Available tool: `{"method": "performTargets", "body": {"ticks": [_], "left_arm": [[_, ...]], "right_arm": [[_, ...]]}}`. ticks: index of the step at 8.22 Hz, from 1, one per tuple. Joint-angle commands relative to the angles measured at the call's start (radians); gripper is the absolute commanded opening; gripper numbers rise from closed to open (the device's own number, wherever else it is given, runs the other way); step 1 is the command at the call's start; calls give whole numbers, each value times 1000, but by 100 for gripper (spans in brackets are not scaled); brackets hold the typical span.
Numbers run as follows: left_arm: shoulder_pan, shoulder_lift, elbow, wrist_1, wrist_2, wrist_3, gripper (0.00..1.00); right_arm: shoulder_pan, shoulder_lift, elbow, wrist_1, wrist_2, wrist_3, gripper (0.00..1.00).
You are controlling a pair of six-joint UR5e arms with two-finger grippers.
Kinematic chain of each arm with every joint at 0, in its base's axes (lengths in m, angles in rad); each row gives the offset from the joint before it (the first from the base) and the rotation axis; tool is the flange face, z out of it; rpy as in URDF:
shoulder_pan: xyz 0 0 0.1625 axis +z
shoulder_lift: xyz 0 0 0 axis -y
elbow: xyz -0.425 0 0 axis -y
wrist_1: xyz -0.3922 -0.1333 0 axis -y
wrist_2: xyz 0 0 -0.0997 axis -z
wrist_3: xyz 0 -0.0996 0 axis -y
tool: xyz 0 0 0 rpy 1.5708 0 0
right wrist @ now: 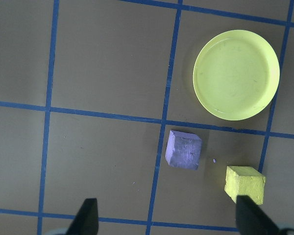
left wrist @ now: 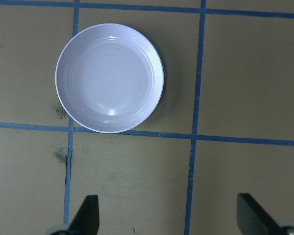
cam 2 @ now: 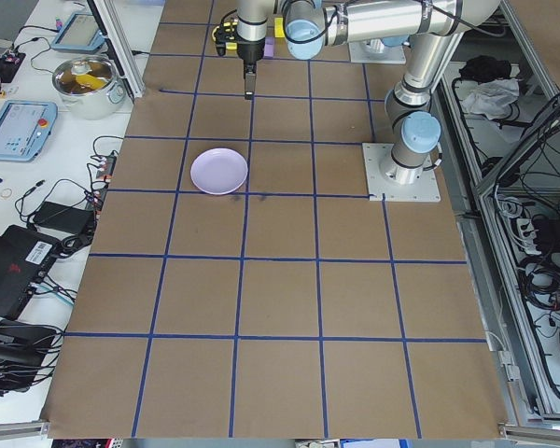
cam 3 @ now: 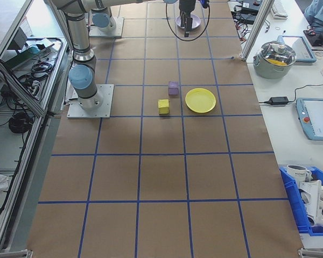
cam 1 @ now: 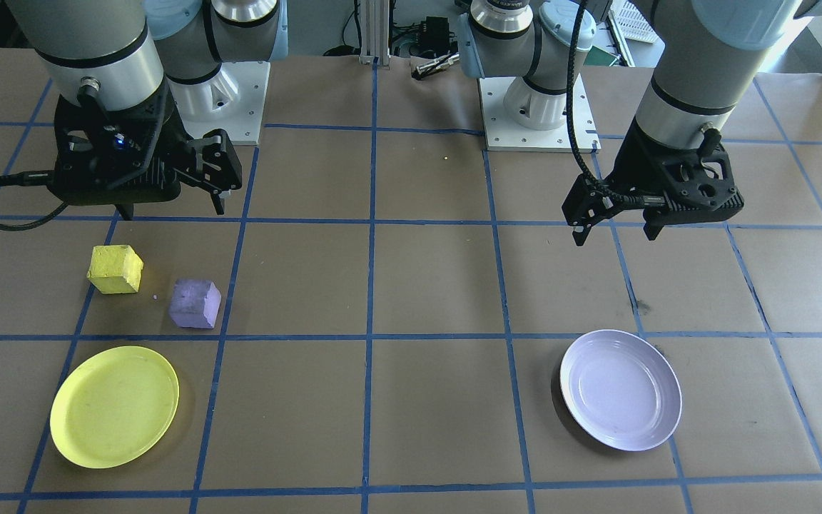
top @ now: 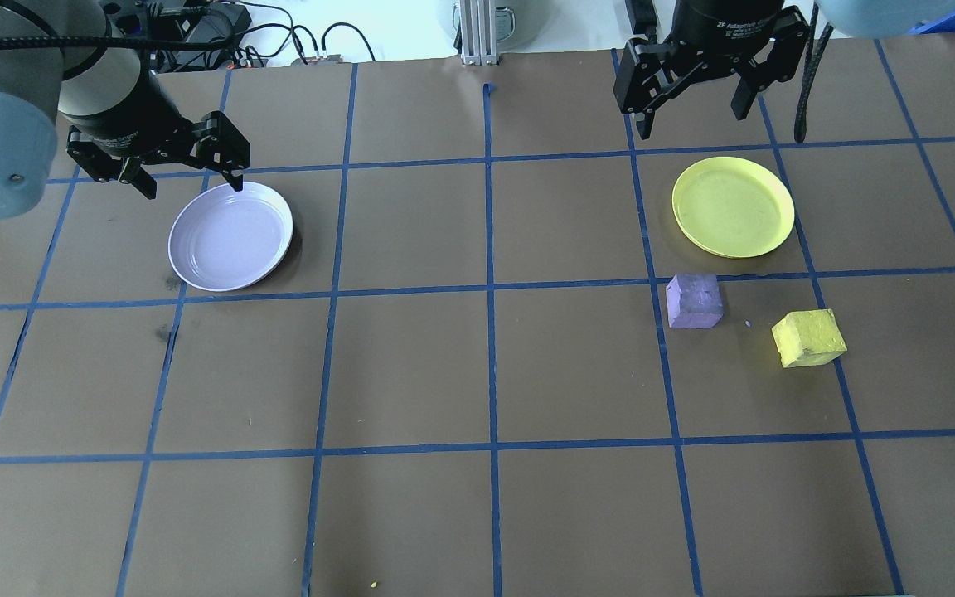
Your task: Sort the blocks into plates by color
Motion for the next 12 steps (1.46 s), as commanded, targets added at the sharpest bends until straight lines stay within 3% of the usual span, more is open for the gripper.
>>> {"method": "performTargets", "body": {"ticks": [1,3,4,5,8,10,12], "left_arm": [[1,8,-18,-10,2,0,100],[0,13,-46,-6,4,2,100],[1,16,-53,-6,4,0,100],[1,8,-54,-6,4,0,100],[0,14,-54,1,1,-2,100],[-2,-3,-52,1,7,-2,100],[-2,-12,-54,-2,7,-2,100]], "right_arm": [[0,0,0,11,-2,-6,100],[-9,2,0,10,-5,-11,100],[-29,3,2,11,-62,-32,100],[-67,3,6,17,-72,-67,100],[-107,-11,26,26,-49,-80,100],[-116,-54,28,85,-102,-81,100],[-141,-52,29,73,-92,-83,100]]}}
